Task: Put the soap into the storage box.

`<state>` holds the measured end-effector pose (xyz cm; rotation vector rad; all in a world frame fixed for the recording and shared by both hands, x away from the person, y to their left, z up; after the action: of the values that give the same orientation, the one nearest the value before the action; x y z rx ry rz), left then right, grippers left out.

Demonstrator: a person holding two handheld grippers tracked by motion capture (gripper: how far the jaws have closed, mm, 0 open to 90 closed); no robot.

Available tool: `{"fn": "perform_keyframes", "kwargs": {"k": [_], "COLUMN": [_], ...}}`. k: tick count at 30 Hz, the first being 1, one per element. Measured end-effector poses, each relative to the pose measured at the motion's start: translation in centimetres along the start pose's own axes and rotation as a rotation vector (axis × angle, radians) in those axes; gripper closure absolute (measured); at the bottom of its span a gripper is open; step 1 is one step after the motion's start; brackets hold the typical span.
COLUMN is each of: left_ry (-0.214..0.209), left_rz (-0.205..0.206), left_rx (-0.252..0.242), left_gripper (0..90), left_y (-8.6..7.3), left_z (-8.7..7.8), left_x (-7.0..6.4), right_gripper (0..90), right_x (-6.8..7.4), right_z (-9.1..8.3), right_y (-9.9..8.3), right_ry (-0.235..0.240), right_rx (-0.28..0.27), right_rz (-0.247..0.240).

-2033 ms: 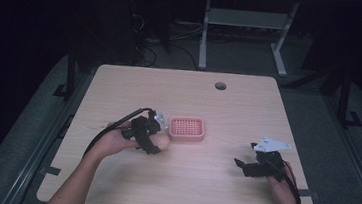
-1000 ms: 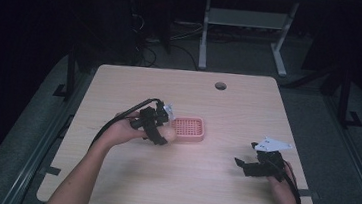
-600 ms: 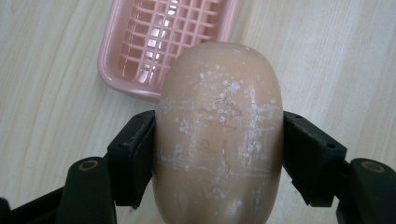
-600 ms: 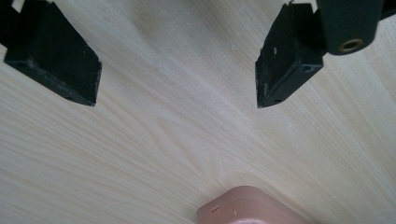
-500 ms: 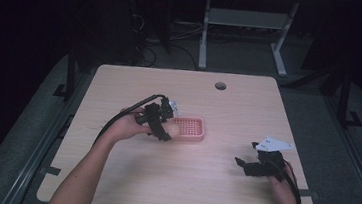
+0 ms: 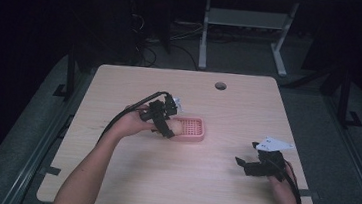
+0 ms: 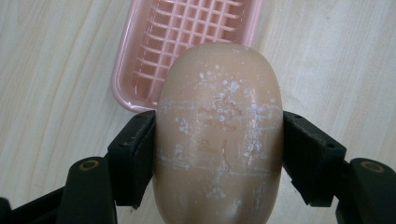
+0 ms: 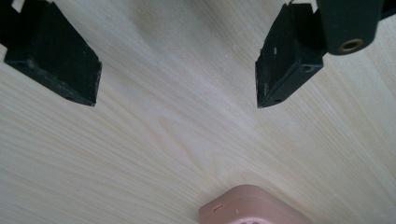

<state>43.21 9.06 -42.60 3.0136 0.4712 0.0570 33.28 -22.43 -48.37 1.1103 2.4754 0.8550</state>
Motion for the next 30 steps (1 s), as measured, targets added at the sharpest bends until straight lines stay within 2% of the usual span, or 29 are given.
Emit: {"fn": "perform_keyframes", "kwargs": {"k": [22,30], "left_ry": [-0.002,-0.006], "left_rz": [0.011,0.018], "left_rx": [0.027,0.021], "left_gripper": [31.8,31.8], "left_y": [3.4,4.7], "left_z": [0.9,1.1], "left_x": [1.0,1.3], "right_gripper": [13.9,13.9], "right_x": [-0.3,-0.2], "right_z": [0.0,0.0], "right_y": [0.0,0.0], "right_ry": [0.002,0.002], "right_rx": [-0.008,-0.010], "right_rz": [0.010,0.010]}}
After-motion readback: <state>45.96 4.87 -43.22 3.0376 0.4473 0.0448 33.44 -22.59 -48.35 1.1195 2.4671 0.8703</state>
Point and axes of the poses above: each handheld gripper's, and its own axes: z roughly forward along the jaws, y roughly out of its top, x roughly to its left, the point moved 4 cm from there along z, roughly forward along the jaws, and after that the axes turned 13 degrees about x, right-handed, at the moved point
